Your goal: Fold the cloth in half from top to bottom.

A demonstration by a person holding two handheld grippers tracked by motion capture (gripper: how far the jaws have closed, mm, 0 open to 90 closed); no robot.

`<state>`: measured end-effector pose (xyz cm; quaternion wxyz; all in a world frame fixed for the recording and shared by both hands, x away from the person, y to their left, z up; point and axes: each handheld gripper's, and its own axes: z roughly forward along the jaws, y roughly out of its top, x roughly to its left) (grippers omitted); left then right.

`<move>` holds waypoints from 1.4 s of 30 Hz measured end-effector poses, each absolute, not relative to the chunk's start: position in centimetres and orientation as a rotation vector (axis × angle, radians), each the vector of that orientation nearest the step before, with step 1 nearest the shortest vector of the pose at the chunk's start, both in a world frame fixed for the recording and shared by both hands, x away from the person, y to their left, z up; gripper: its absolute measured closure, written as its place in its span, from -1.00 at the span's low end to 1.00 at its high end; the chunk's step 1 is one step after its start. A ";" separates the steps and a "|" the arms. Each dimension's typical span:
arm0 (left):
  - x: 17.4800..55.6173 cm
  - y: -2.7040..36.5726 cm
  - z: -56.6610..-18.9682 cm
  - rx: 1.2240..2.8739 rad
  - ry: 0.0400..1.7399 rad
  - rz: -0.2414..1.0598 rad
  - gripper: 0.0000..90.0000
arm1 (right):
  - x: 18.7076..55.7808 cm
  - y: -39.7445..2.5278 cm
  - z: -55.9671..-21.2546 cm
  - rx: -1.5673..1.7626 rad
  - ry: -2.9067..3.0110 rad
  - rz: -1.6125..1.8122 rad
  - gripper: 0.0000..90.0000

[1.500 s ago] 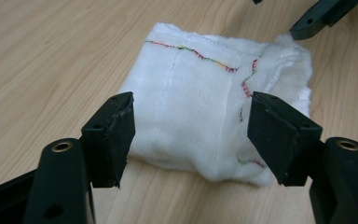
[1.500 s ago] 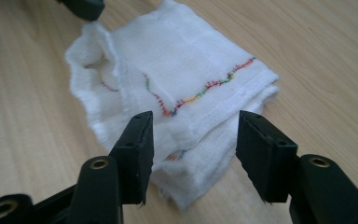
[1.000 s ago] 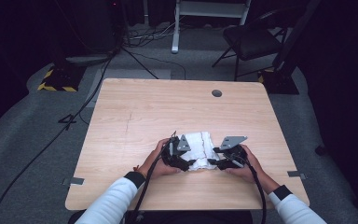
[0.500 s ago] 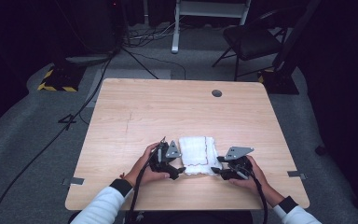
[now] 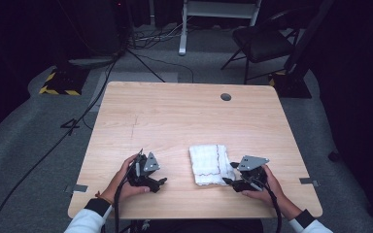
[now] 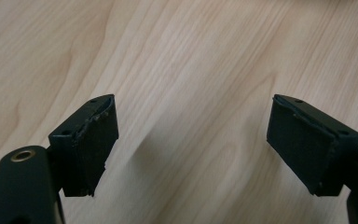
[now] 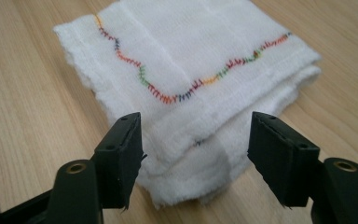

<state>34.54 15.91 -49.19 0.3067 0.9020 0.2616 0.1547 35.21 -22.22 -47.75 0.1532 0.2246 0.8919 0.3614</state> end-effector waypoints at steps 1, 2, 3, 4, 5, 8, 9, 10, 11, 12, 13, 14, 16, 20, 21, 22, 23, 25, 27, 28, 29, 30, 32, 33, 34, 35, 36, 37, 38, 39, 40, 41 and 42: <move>34.4 16.2 -49.3 2.390 0.695 0.413 -0.62 | 35.4 -22.0 -47.7 0.632 2.558 1.037 -0.21; 34.3 16.7 -49.3 2.390 0.694 0.404 -0.62 | 35.5 -21.8 -47.7 0.625 2.561 1.034 -0.24; 34.2 17.1 -49.3 2.387 0.707 0.402 -0.63 | 35.7 -21.5 -47.9 0.614 2.564 1.034 -0.26; 34.2 17.5 -49.3 2.383 0.718 0.404 -0.64 | 35.9 -21.3 -48.0 0.610 2.571 1.033 -0.26; 34.1 17.9 -49.3 2.376 0.734 0.404 -0.63 | 36.1 -21.0 -48.2 0.606 2.577 1.030 -0.27; 34.1 19.1 -49.6 2.339 0.783 0.361 -0.64 | 36.6 -20.3 -48.6 0.605 2.599 1.027 -0.28; 34.2 19.5 -49.7 2.326 0.803 0.338 -0.64 | 36.7 -20.2 -48.7 0.607 2.606 1.029 -0.27; 34.3 20.0 -49.9 2.305 0.834 0.305 -0.64 | 36.9 -20.0 -48.7 0.613 2.610 1.044 -0.27; 34.4 20.3 -50.0 2.288 0.844 0.300 -0.64 | 37.1 -19.7 -48.8 0.620 2.615 1.044 -0.29; 34.4 20.5 -50.2 2.276 0.843 0.307 -0.66 | 37.3 -19.5 -48.9 0.632 2.617 1.042 -0.30; 34.3 20.8 -50.3 2.257 0.842 0.312 -0.66 | 37.7 -19.2 -49.0 0.646 2.623 1.047 -0.31; 34.3 20.9 -50.4 2.254 0.838 0.316 -0.66 | 37.8 -19.1 -49.0 0.650 2.625 1.050 -0.32; 34.4 20.9 -50.4 2.255 0.840 0.315 -0.67 | 38.0 -19.0 -49.1 0.657 2.628 1.053 -0.32; 34.4 20.9 -50.4 2.252 0.845 0.315 -0.67 | 39.0 -18.6 -49.2 0.695 2.627 1.055 -0.31; 34.5 20.9 -50.4 2.253 0.842 0.315 -0.67 | 39.2 -18.5 -49.2 0.701 2.622 1.054 -0.30; 34.5 20.9 -50.4 2.255 0.837 0.314 -0.67 | 39.9 -18.4 -49.2 0.714 2.612 1.054 -0.30; 34.5 20.9 -50.4 2.255 0.833 0.313 -0.67 | 39.9 -18.4 -49.2 0.714 2.612 1.054 -0.30; 34.6 20.9 -50.4 2.259 0.825 0.313 -0.67 | 40.6 -18.2 -49.2 0.741 2.606 1.058 -0.29; 34.6 20.9 -50.4 2.259 0.824 0.313 -0.67 | 41.4 -18.0 -49.2 0.753 2.601 1.052 -0.29; 34.6 20.9 -50.4 2.259 0.823 0.313 -0.67 | 41.7 -17.9 -49.2 0.763 2.597 1.050 -0.29; 34.6 20.9 -50.4 2.259 0.823 0.312 -0.67 | 42.1 -17.8 -49.2 0.774 2.591 1.042 -0.29; 34.6 20.9 -50.4 2.259 0.823 0.313 -0.67 | 42.5 -17.7 -49.2 0.776 2.590 1.042 -0.29; 34.7 20.9 -50.4 2.260 0.823 0.311 -0.67 | 43.2 -17.4 -49.2 0.785 2.586 1.043 -0.29; 34.6 20.9 -50.4 2.258 0.829 0.308 -0.67 | 43.7 -17.3 -49.2 0.790 2.585 1.045 -0.29; 34.6 20.8 -50.4 2.259 0.831 0.307 -0.68 | 44.0 -17.2 -49.2 0.788 2.588 1.045 -0.29; 34.7 20.8 -50.4 2.259 0.830 0.311 -0.68 | 44.4 -17.1 -49.2 0.785 2.592 1.044 -0.29; 34.7 20.8 -50.4 2.259 0.830 0.310 -0.68 | 44.8 -16.9 -49.2 0.785 2.594 1.044 -0.29; 34.7 20.8 -50.4 2.259 0.829 0.310 -0.67 | 45.4 -16.7 -49.2 0.786 2.593 1.050 -0.28; 34.7 20.8 -50.4 2.259 0.829 0.311 -0.67 | 45.4 -16.7 -49.2 0.786 2.593 1.050 -0.28; 34.7 20.8 -50.4 2.259 0.830 0.310 -0.68 | 45.6 -16.7 -49.2 0.791 2.592 1.050 -0.28; 34.7 20.8 -50.4 2.259 0.830 0.310 -0.68 | 45.9 -16.6 -49.2 0.788 2.594 1.049 -0.28; 34.7 20.8 -50.4 2.259 0.829 0.310 -0.68 | 46.2 -16.5 -49.2 0.792 2.597 1.043 -0.28; 34.7 20.8 -50.4 2.259 0.830 0.310 -0.68 | 46.3 -16.4 -49.2 0.794 2.594 1.041 -0.28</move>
